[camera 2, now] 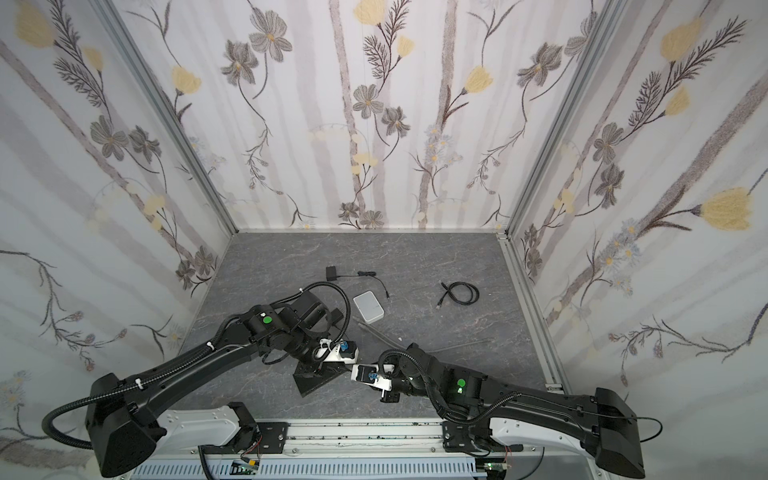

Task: Insert the plug into the switch port

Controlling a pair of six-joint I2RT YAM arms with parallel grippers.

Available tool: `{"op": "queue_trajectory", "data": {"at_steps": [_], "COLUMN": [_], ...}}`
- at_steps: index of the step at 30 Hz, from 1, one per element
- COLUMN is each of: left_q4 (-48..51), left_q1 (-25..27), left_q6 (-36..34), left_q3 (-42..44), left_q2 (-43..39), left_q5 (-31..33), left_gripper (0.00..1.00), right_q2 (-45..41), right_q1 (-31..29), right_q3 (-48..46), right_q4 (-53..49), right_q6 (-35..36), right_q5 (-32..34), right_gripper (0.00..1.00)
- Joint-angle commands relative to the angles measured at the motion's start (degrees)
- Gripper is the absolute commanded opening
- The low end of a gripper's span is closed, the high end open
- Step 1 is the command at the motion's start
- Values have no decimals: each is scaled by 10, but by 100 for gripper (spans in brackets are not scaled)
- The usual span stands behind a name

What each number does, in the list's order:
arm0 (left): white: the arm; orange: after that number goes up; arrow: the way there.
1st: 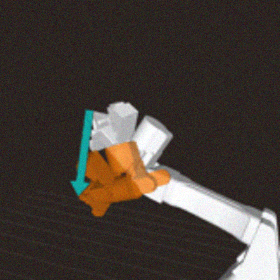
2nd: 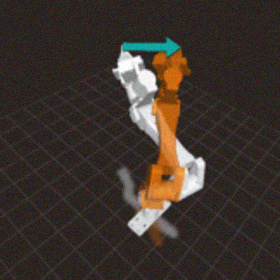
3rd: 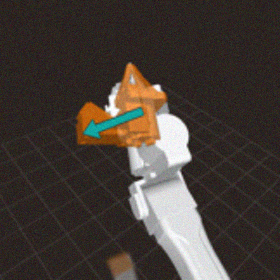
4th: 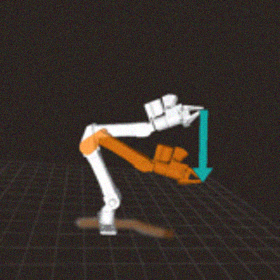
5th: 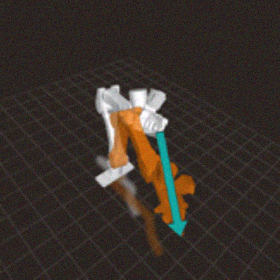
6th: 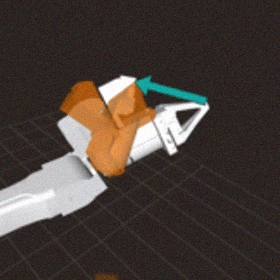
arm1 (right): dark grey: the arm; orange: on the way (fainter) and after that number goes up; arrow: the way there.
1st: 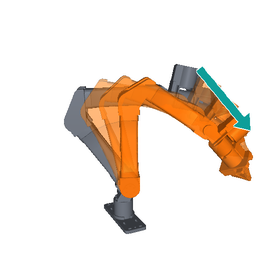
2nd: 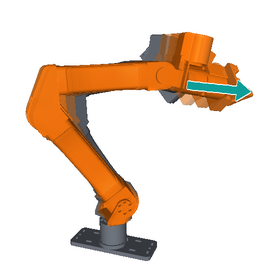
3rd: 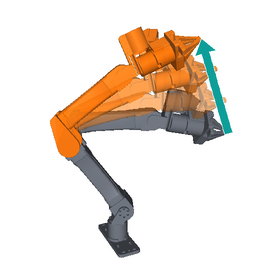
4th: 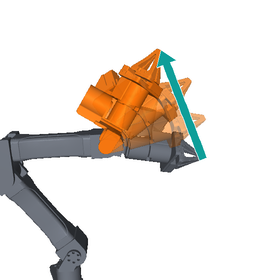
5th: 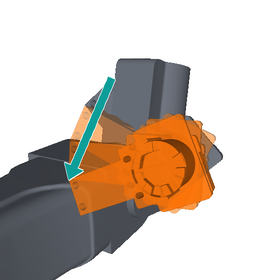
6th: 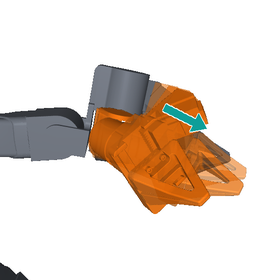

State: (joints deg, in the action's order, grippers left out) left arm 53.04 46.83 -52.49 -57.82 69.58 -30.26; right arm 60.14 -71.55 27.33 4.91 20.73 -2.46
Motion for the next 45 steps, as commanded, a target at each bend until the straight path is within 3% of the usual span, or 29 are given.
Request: {"op": "queue_trajectory", "data": {"at_steps": [1, 8, 23, 29, 35, 41, 45], "left_q4": [-12, -11, -11, -10, -10, -11, -11], "left_q1": [0, 0, 0, 0, 0, 0, 0], "left_q6": [-8, -7, -5, -5, -4, -5, -5], "left_q3": [5, 5, 5, 5, 6, 6, 7], "left_q2": [-11, -13, -9, -5, -5, -4, -6], "left_q5": [0, 7, 12, 13, 15, 15, 15], "left_gripper": [0, 0, 0, 0, 0, 0, 0], "right_q2": [19, 48, 87, 98, 108, 110, 112], "right_q1": [-6, -8, -8, -8, -8, -8, -8], "right_q3": [-10, -4, -1, -2, 4, 8, 7], "right_q4": [86, 125, 163, 181, 183, 179, 173], "right_q6": [-26, -45, -72, -76, -75, -73, -73], "right_q5": [-12, -32, 12, 1, -4, -3, 6], "right_gripper": [22, 27, 25, 24, 22, 9, 10]}}
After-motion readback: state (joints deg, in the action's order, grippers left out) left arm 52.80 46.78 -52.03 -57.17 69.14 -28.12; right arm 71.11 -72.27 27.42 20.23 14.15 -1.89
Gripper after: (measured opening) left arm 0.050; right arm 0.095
